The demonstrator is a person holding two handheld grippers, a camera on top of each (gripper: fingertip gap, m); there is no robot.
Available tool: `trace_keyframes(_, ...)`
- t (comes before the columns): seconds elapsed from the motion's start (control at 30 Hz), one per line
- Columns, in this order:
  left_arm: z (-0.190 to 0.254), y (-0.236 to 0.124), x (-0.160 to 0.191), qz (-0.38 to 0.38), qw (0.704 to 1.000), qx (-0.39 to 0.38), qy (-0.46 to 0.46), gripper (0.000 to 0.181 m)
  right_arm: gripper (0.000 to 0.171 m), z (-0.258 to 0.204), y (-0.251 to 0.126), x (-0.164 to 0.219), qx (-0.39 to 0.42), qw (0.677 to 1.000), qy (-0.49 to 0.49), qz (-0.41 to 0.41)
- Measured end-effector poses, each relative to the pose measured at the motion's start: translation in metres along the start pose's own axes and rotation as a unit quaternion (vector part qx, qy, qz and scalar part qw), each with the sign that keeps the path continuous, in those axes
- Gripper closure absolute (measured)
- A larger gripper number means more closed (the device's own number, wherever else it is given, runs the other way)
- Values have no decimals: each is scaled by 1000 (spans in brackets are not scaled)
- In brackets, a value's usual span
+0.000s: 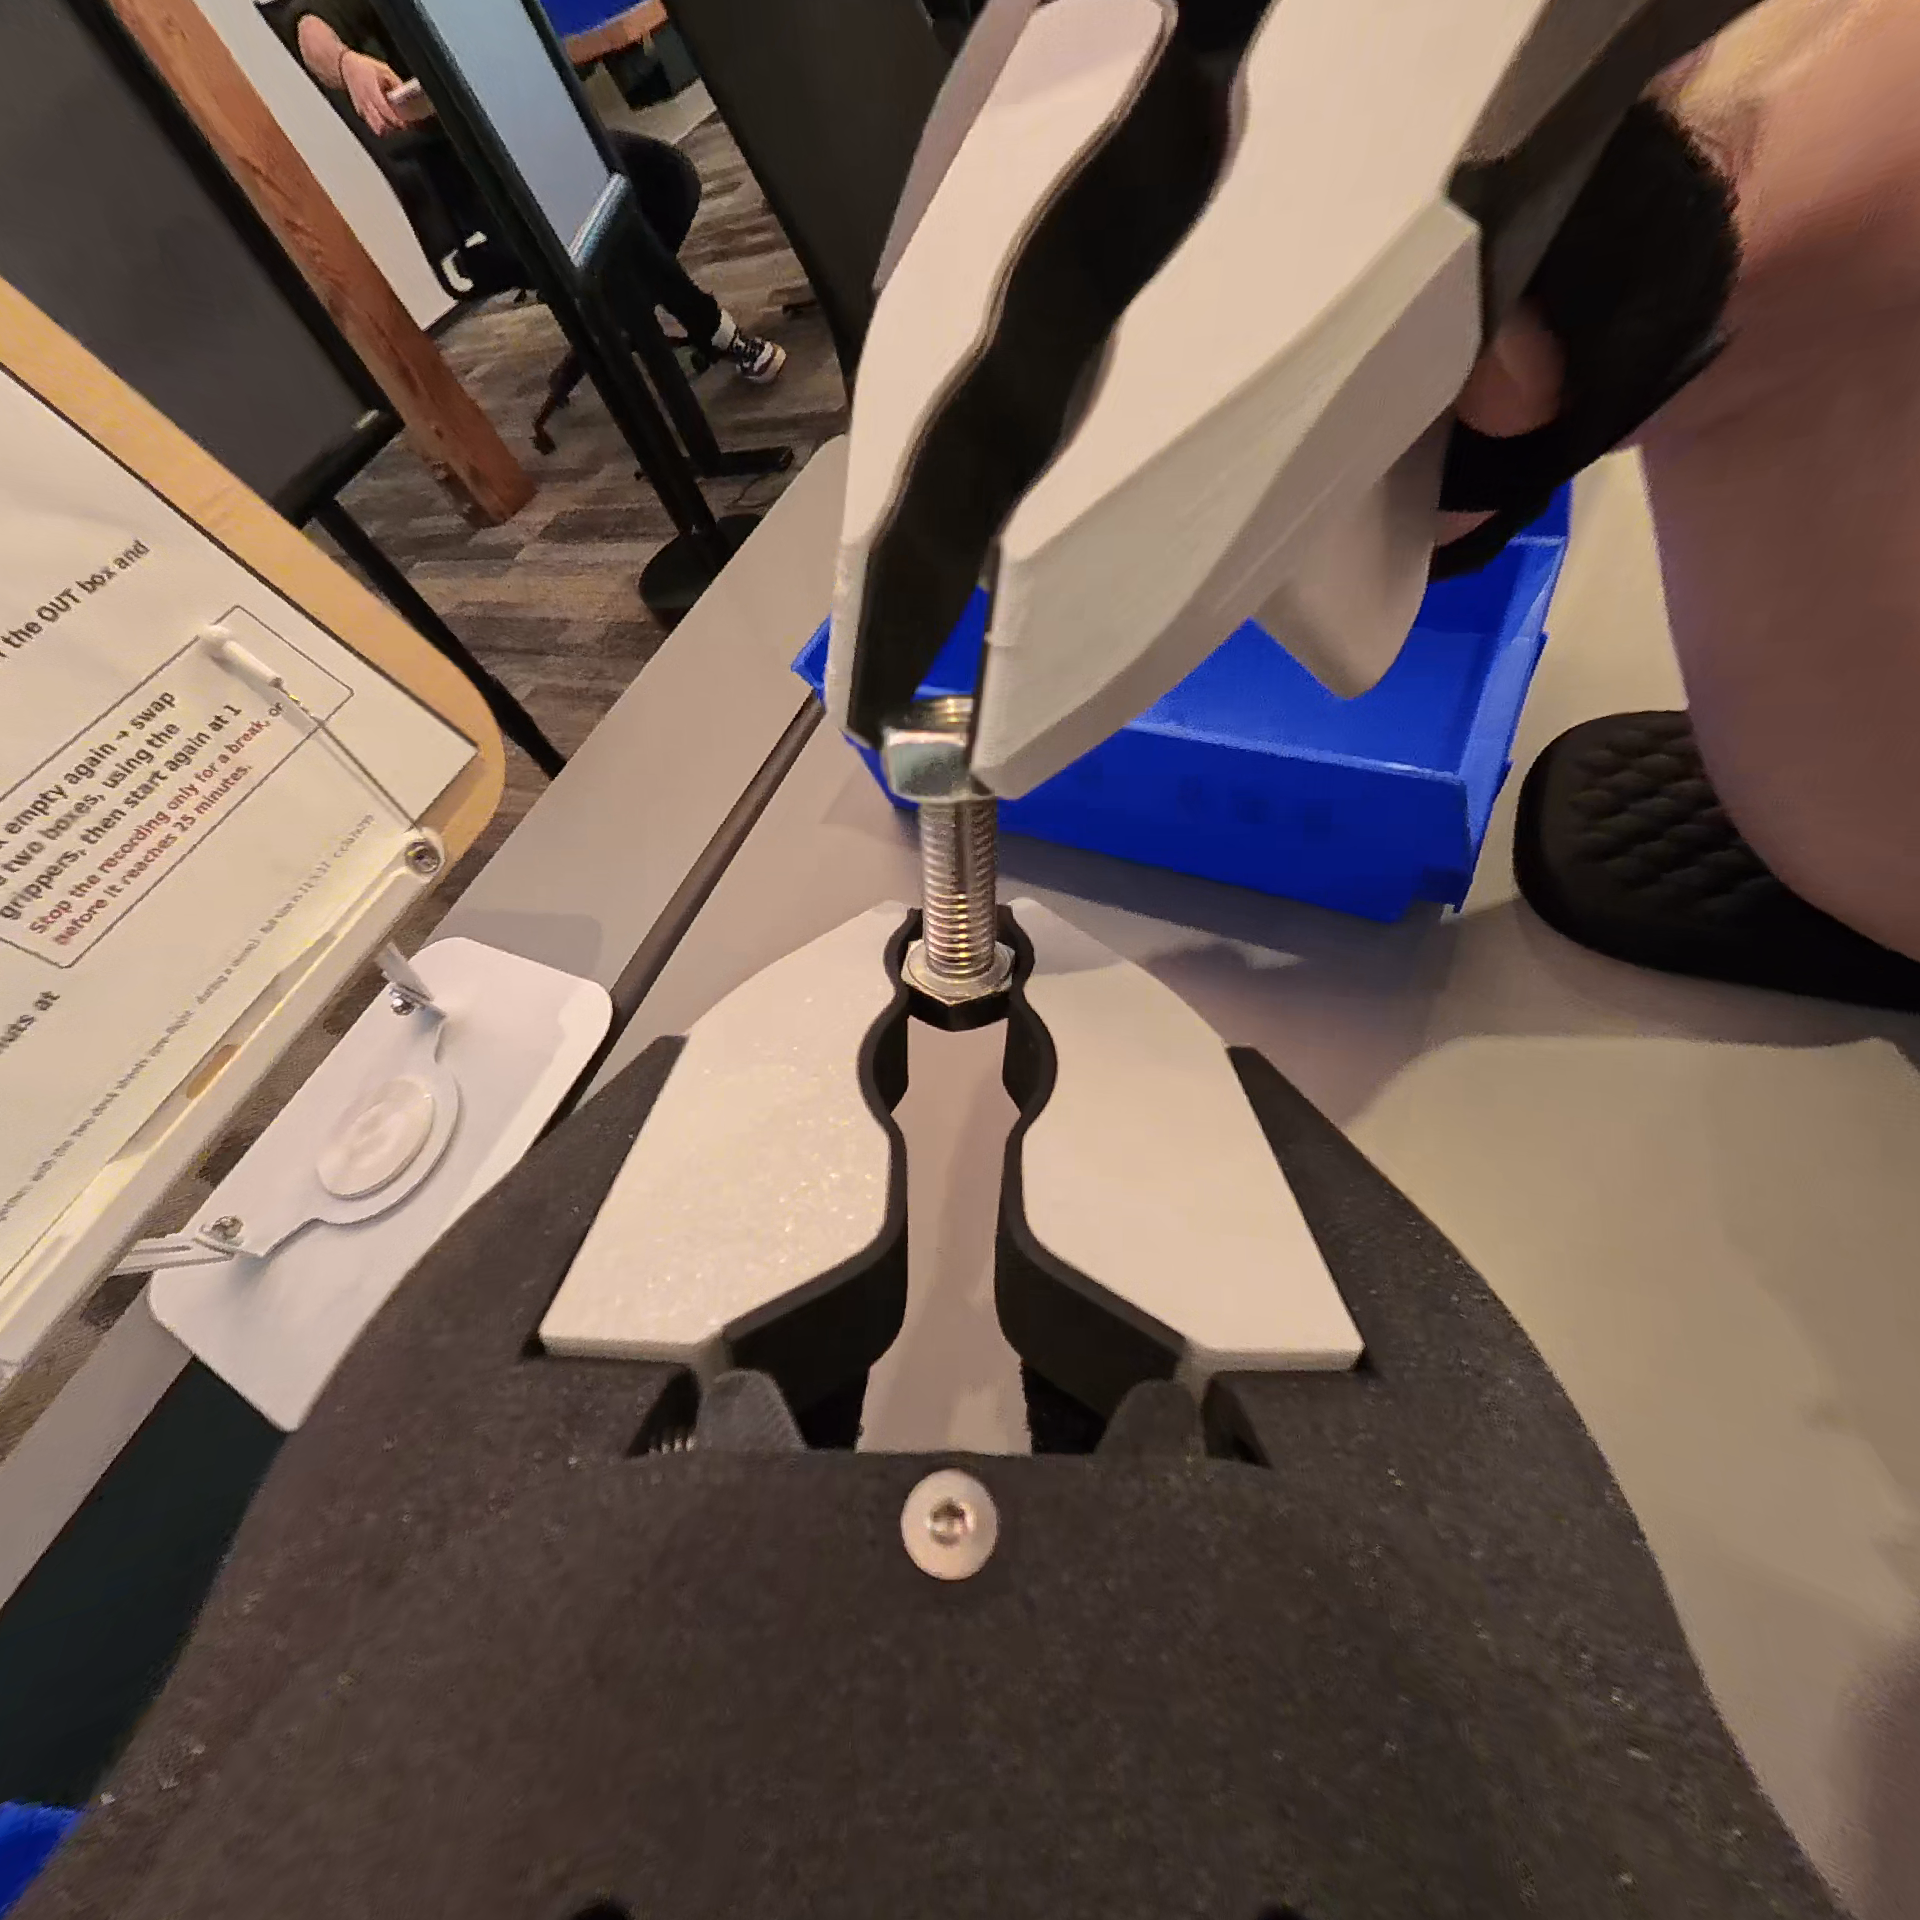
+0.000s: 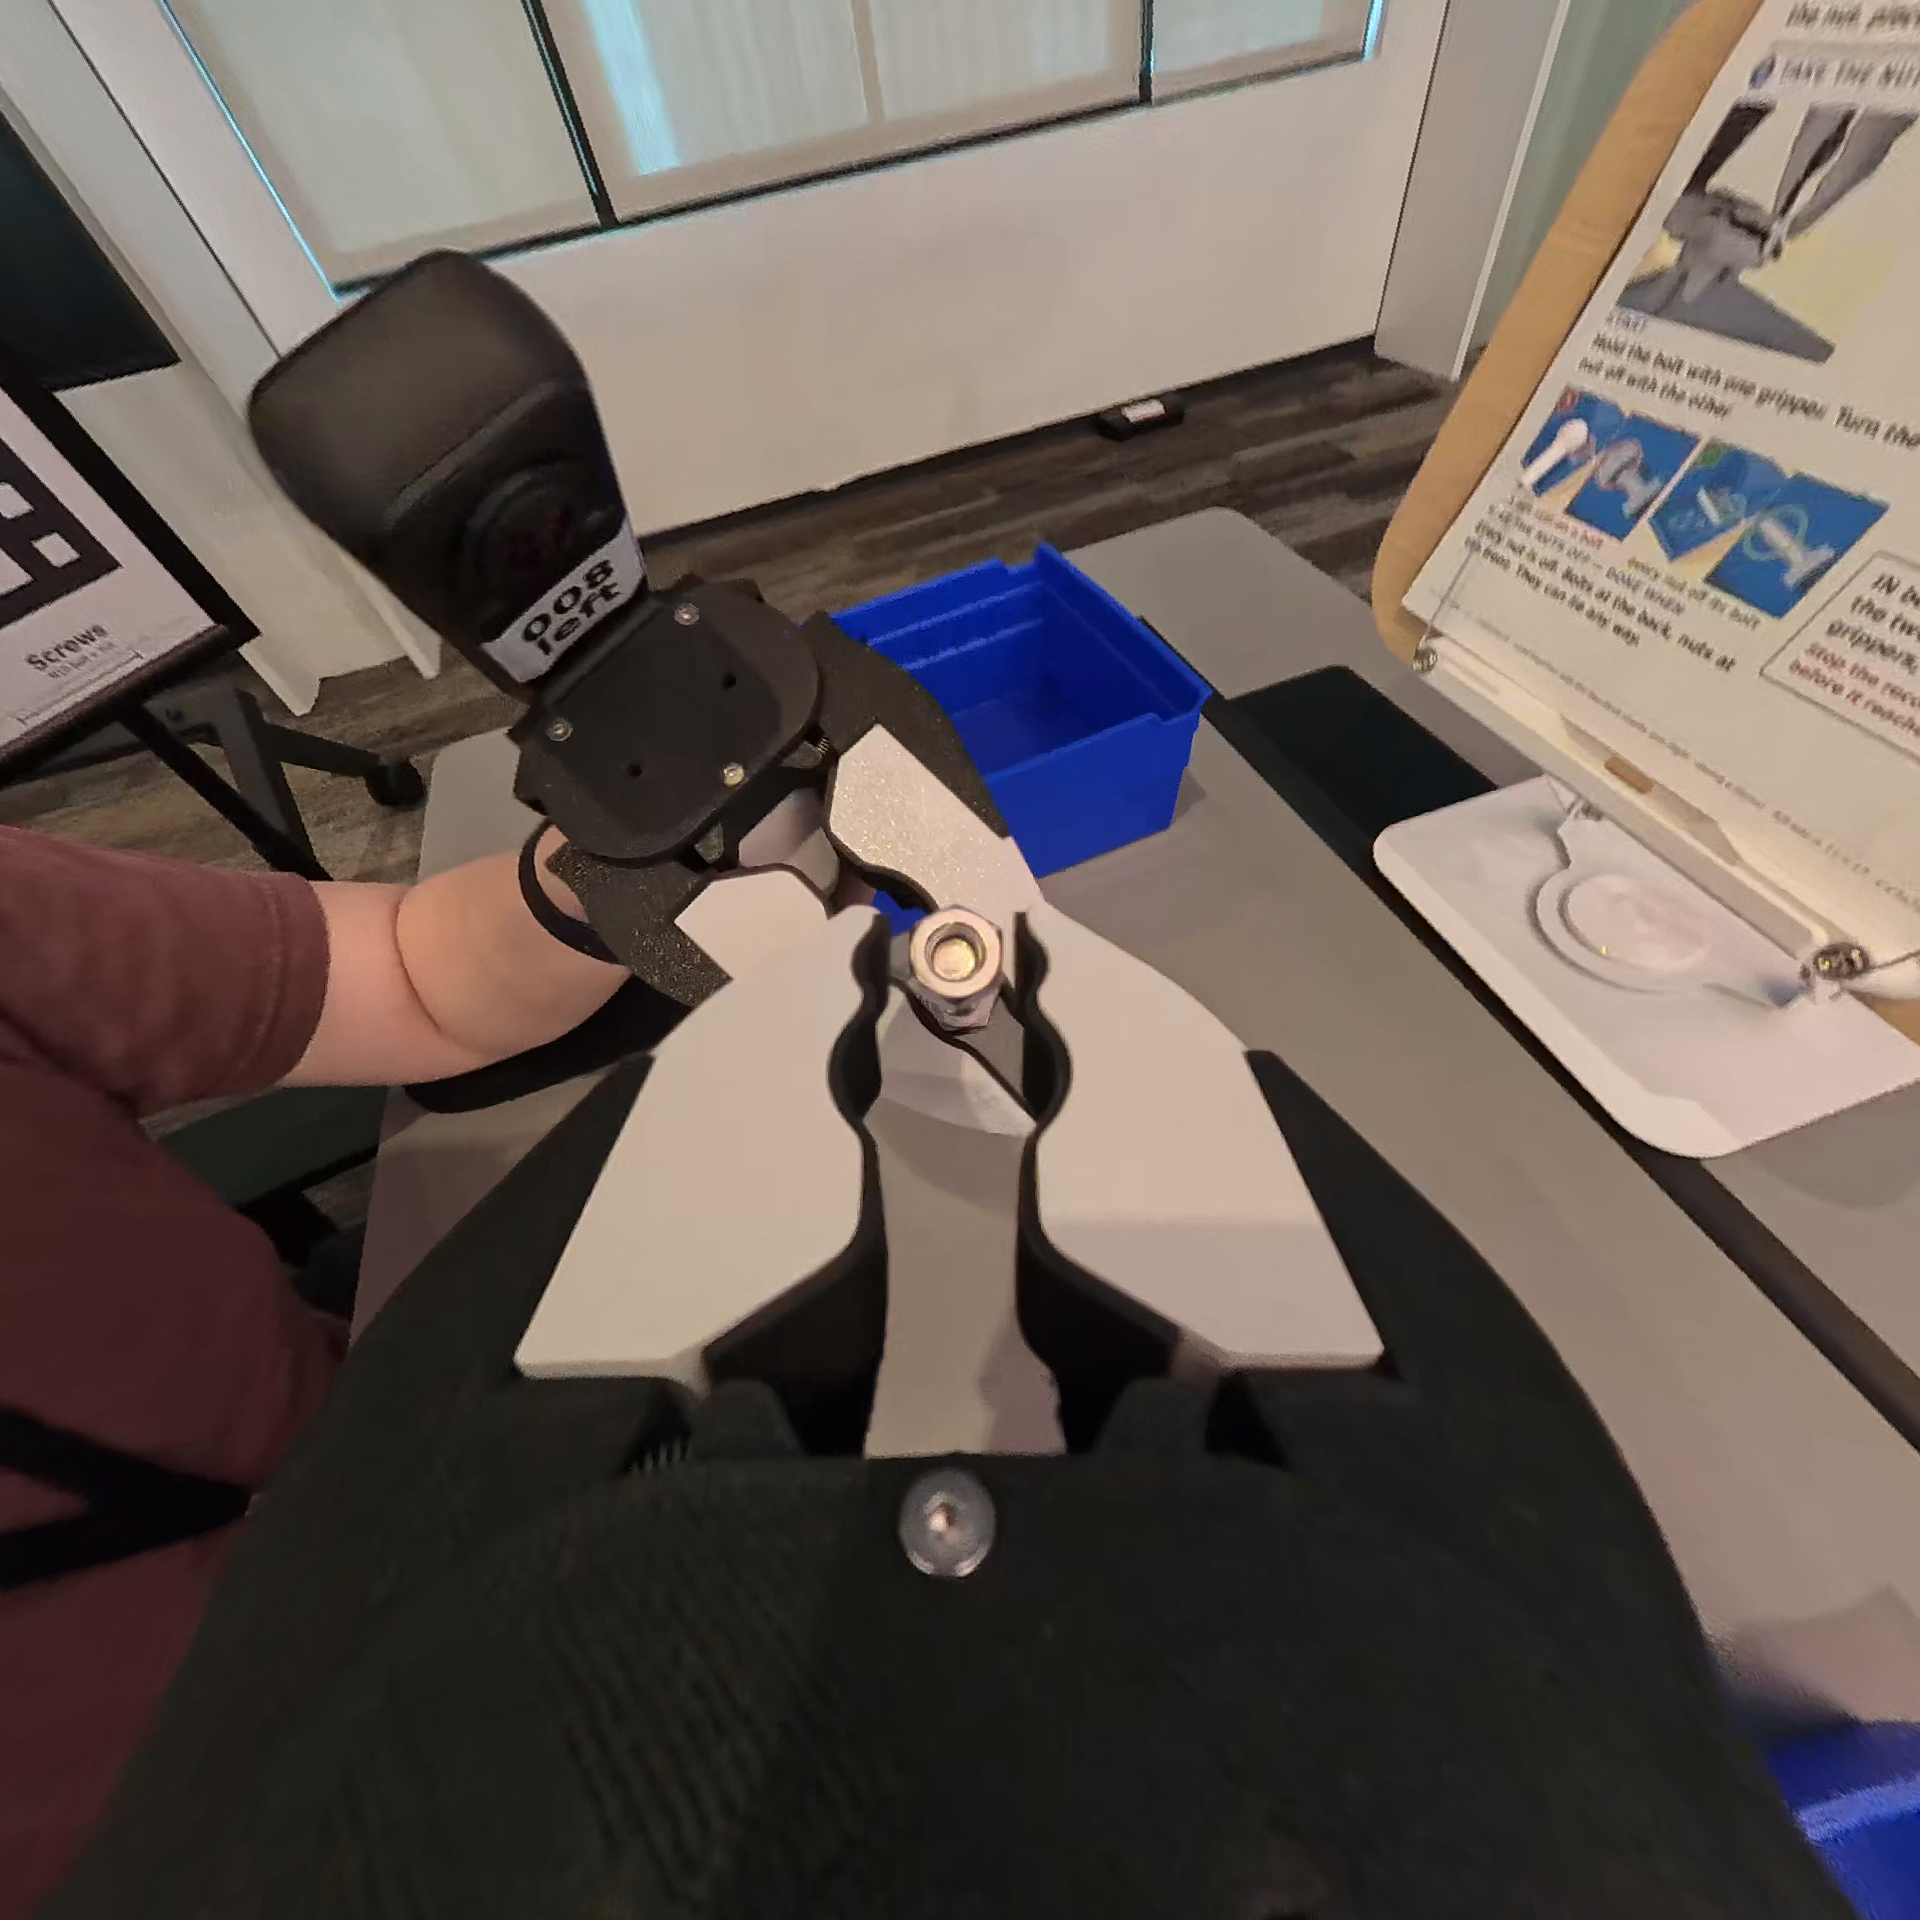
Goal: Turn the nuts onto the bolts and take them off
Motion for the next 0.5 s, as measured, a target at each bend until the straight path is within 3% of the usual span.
trace_keyframes(0.23, -6, -18, -10, 80, 995, 43, -46, 168, 113, -7, -9, -11, -32, 987, -107, 118)
trace_keyframes(0.33, -6, -26, -14, 118, 989, 71, -61, 168, 102, -15, -1, -12, -108, 973, -110, 170)
trace_keyframes(0.5, -6, -31, -17, 144, 985, 77, -60, 168, 96, -22, 17, -9, -145, 966, -97, 191)
Point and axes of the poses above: each gripper's, where its closed fingertips meet, y out along the fingers, x out of its underside, z = x × y across the jaws, the point moved 9 cm from there along -y, back along the fingers, and after that the axes turned 1 degree about x, right-handed, at the moved point
